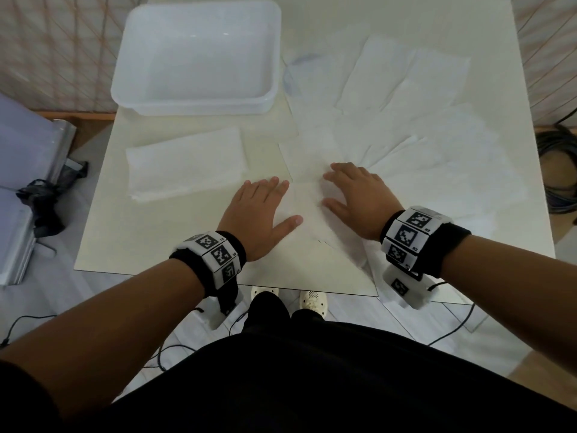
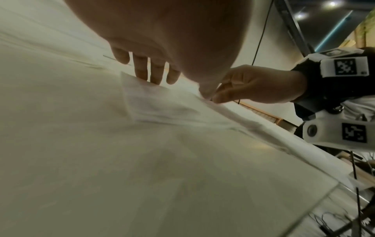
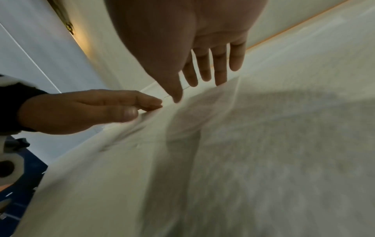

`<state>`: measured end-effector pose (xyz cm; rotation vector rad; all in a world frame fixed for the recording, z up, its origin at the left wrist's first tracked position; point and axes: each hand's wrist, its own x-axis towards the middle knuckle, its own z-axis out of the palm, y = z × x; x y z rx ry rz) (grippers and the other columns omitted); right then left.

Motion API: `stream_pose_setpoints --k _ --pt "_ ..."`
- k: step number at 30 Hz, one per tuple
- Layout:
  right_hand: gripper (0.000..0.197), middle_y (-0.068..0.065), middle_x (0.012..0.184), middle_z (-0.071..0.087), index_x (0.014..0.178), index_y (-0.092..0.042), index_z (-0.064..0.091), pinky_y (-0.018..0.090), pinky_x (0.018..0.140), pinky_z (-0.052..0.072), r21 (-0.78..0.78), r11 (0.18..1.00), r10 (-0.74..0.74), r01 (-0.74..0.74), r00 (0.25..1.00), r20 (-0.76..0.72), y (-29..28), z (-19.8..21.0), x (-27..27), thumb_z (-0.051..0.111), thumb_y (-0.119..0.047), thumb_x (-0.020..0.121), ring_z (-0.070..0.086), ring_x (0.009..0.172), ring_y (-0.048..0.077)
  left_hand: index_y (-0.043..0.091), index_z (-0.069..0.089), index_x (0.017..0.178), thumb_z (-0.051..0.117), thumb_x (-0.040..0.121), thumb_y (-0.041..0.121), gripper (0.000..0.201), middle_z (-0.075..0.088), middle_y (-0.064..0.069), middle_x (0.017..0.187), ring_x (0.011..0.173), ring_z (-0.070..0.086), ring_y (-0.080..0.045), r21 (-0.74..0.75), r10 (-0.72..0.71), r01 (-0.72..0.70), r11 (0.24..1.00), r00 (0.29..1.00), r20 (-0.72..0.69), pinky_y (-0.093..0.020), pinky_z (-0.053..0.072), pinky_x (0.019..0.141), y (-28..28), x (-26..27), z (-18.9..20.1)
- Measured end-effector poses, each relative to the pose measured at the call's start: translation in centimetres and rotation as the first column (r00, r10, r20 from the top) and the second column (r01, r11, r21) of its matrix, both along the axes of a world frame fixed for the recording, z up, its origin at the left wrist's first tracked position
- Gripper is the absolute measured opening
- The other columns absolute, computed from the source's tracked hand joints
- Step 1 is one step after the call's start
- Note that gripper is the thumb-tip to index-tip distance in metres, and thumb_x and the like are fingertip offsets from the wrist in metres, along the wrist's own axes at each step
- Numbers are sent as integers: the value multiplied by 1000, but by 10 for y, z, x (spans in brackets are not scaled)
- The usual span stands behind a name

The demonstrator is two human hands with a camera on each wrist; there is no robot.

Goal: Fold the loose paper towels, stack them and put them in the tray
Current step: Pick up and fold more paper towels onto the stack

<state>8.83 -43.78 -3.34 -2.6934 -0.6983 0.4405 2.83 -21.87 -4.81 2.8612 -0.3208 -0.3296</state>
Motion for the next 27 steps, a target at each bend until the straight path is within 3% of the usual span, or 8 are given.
stream_pose_setpoints --k 2,5,9,15,18,22,25,27 --pt "50 3 139 42 137 -19 43 39 102 32 -28 999 -27 28 1000 6 1 3 7 56 -33 90 43 124 27 14 39 143 44 89 54 67 46 -6 140 127 41 -28 3 24 -25 1000 998 56 -38 24 109 0 8 4" --pt "52 2 127 50 133 -21 46 38 100 31 -42 998 -48 48 999 -1 3 4 14 62 -32 85 46 117 26 17 43 138 57 87 48 61 51 -4 128 117 43 -27 46 56 -59 997 997 59 -37 26 102 -2 15 6" --pt "35 -7 105 59 117 -28 57 34 98 28 -40 998 -50 50 999 1 8 8 20 62 -34 84 48 106 19 21 45 135 59 84 51 61 51 -1 126 118 42 -25 47 88 -90 995 996 33 -37 22 103 -2 18 7" --pt "12 -6 93 58 96 -25 64 34 91 34 -1 997 -71 71 995 -76 15 14 28 62 -31 86 50 97 19 23 50 128 61 81 54 57 52 1 121 115 42 -23 17 110 -111 994 994 11 -36 21 101 6 19 7" --pt "4 -4 91 57 88 -21 64 34 86 43 127 989 -57 75 989 -138 20 17 30 65 -24 84 52 91 17 23 53 126 63 78 56 59 52 2 120 115 42 -23 -24 112 -111 993 993 40 -35 20 102 12 19 9" --pt "4 -8 85 60 85 -19 59 21 75 41 320 943 -15 92 971 -237 30 28 33 63 -18 86 55 82 10 24 54 127 51 85 54 52 57 7 124 118 46 -20 -121 62 -45 992 988 142 -34 22 104 16 25 20" --pt "7 -5 86 63 92 -19 59 22 76 45 408 906 -2 111 966 -259 37 35 38 64 -20 87 59 83 13 22 59 120 47 95 42 34 67 4 106 97 59 -22 -158 81 -64 985 992 99 -34 37 90 16 35 34" --pt "13 -4 85 65 98 -19 59 22 76 45 422 892 -32 159 956 -291 41 36 44 62 -26 89 60 82 11 20 61 109 47 97 35 24 66 3 95 86 59 -22 -208 124 -111 972 991 49 -34 41 77 21 39 39"
